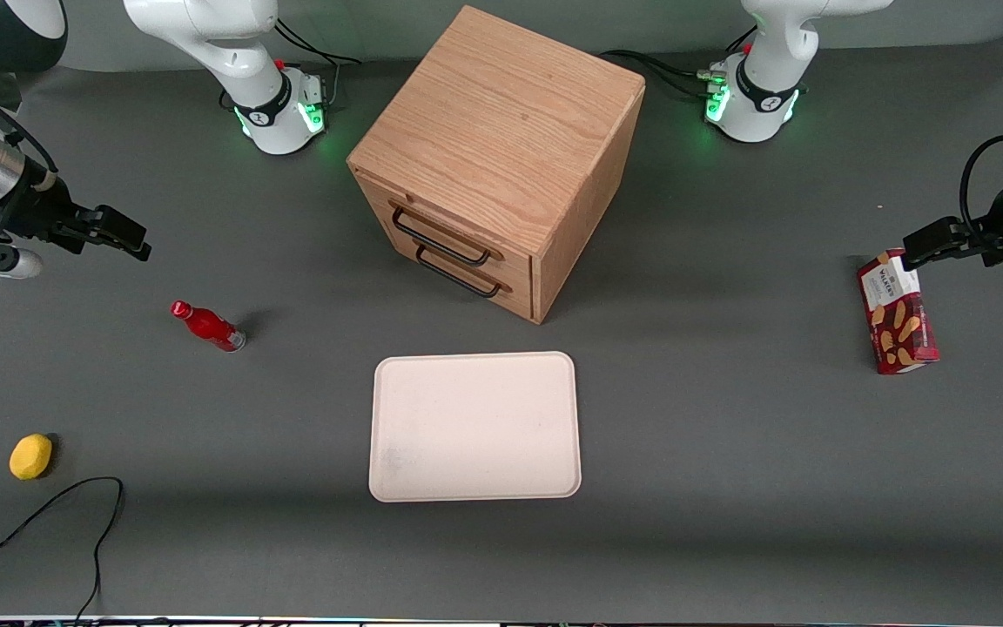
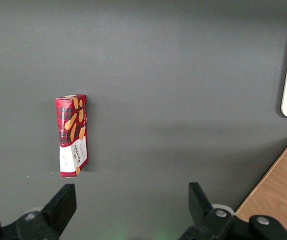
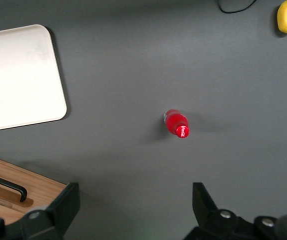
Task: Open upper drawer
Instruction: 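Move the right gripper from rest toward the cabinet's upper drawer handle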
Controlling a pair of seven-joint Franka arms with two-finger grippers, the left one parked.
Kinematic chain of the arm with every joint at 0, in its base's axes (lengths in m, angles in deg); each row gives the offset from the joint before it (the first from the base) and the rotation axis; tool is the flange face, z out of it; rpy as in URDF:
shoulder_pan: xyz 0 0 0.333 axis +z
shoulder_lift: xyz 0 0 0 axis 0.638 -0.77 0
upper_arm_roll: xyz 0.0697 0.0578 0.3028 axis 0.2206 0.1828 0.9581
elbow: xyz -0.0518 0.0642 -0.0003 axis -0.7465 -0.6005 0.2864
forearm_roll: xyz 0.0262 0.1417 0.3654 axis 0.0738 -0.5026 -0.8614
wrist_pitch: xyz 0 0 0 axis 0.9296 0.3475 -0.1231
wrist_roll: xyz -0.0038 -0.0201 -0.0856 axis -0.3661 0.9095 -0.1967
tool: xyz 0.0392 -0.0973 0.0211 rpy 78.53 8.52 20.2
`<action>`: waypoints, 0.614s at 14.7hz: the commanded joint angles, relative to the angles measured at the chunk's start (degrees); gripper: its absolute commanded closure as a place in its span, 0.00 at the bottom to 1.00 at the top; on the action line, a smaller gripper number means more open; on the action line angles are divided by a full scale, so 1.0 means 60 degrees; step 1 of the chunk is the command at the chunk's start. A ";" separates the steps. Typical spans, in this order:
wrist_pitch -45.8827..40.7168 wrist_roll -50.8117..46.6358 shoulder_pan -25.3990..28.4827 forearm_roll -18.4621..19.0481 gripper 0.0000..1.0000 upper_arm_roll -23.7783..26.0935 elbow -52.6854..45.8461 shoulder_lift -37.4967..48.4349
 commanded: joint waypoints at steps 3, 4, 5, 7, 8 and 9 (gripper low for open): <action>-0.0183 0.0214 -0.0006 -0.0206 0.00 -0.0034 -0.0153 0.0115; -0.0153 0.0214 -0.0021 -0.0206 0.00 -0.0034 -0.0299 -0.0001; -0.0095 0.0243 -0.0006 -0.0192 0.00 -0.0005 -0.0431 -0.0234; -0.0051 0.0200 0.0139 -0.0177 0.00 0.0184 -0.0782 -0.0645; -0.0036 0.0171 0.0256 -0.0148 0.00 0.0417 -0.0929 -0.0806; 0.0022 0.0243 0.0258 -0.0148 0.00 0.0695 -0.1090 -0.1084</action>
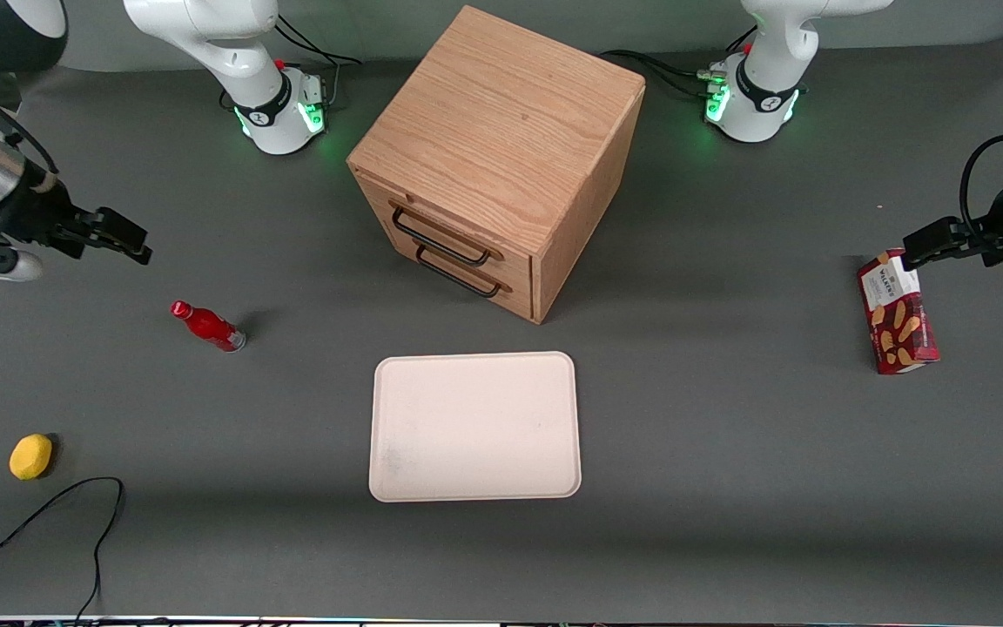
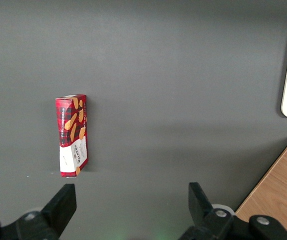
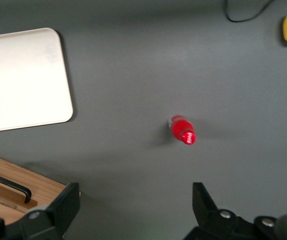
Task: Open upper drawer
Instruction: 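Move the right gripper from rest toward the cabinet's upper drawer handle, then lower the open right gripper onto the upper drawer's black handle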
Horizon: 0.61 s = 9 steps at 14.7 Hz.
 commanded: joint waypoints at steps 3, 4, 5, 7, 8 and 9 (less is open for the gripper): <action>0.0165 0.0169 0.0168 -0.0134 0.00 0.1552 -0.0856 -0.1142; 0.0413 0.0183 0.0168 -0.0119 0.00 0.2050 -0.0870 -0.1173; 0.0474 0.0270 0.0168 -0.0162 0.00 0.2577 -0.0928 -0.1231; 0.0489 0.2003 0.0168 -0.0163 0.00 0.3355 -0.1133 -0.1552; 0.0489 0.3015 0.0168 -0.0177 0.00 0.3518 -0.1177 -0.1699; 0.0504 0.4055 0.0197 -0.0221 0.00 0.3650 -0.1192 -0.1918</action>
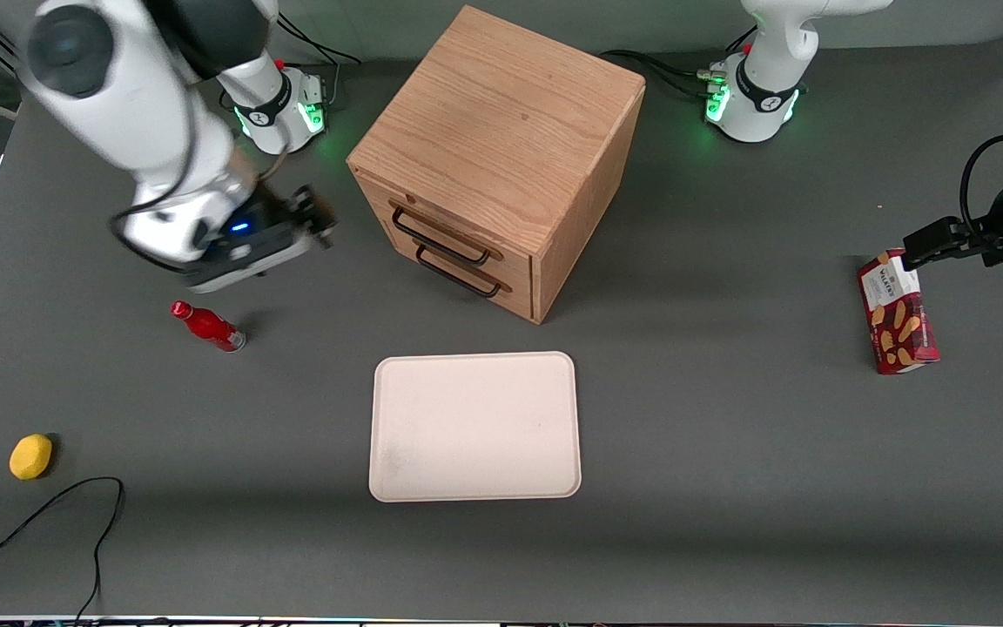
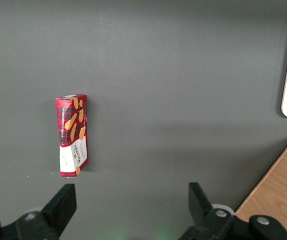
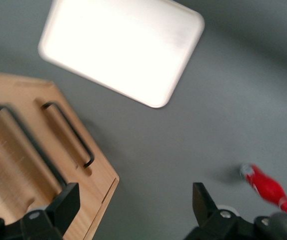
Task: Open upper drawer
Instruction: 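Lower the open right gripper onto the upper drawer's black handle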
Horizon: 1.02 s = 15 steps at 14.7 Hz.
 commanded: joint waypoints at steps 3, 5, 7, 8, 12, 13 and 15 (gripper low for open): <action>-0.0056 0.3449 0.0016 -0.1451 0.00 0.0348 -0.0415 -0.0869; -0.0056 0.3773 0.0060 -0.2261 0.00 0.0348 -0.0400 -0.0943; -0.0056 0.3788 0.0104 -0.2322 0.00 0.0377 -0.0284 -0.1030; -0.0056 0.3788 0.0176 -0.2322 0.00 0.0450 -0.0196 -0.1190; 0.0206 0.3759 0.0484 -0.2278 0.00 0.0465 0.0009 -0.1675; 0.0469 0.3774 0.0514 -0.2278 0.00 0.0465 0.0271 -0.1690; 0.0938 0.3774 0.0529 -0.2264 0.00 0.0465 0.0624 -0.1777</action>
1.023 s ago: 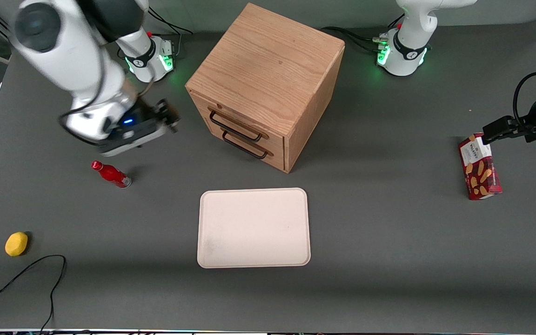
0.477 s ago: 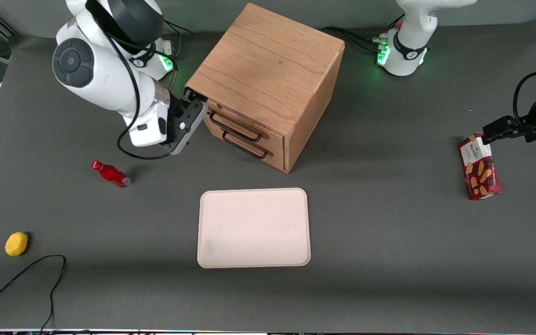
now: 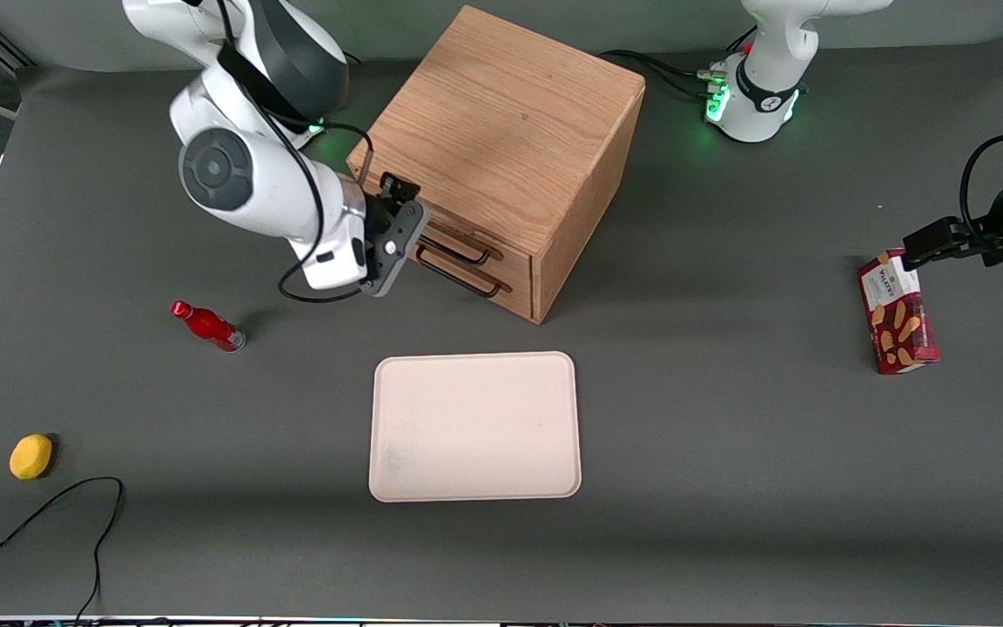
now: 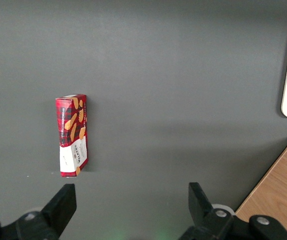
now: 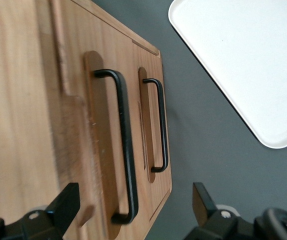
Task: Open upper drawer
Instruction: 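Lower the open right gripper onto the upper drawer's black handle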
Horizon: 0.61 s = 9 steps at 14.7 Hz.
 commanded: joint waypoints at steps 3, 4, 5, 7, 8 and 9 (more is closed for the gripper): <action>0.0901 0.0167 0.0218 -0.0149 0.00 -0.0015 0.0510 -0.0268; 0.0975 0.0138 0.0233 -0.0149 0.00 -0.0015 0.0568 -0.0327; 0.1005 0.0137 0.0291 -0.0149 0.00 -0.0015 0.0612 -0.0357; 0.1224 0.0108 0.0321 -0.0134 0.00 -0.0015 0.0714 -0.0459; 0.1399 0.0108 0.0335 -0.0134 0.00 0.0000 0.0817 -0.0474; 0.1589 0.0108 0.0335 -0.0134 0.00 -0.0014 0.0963 -0.0474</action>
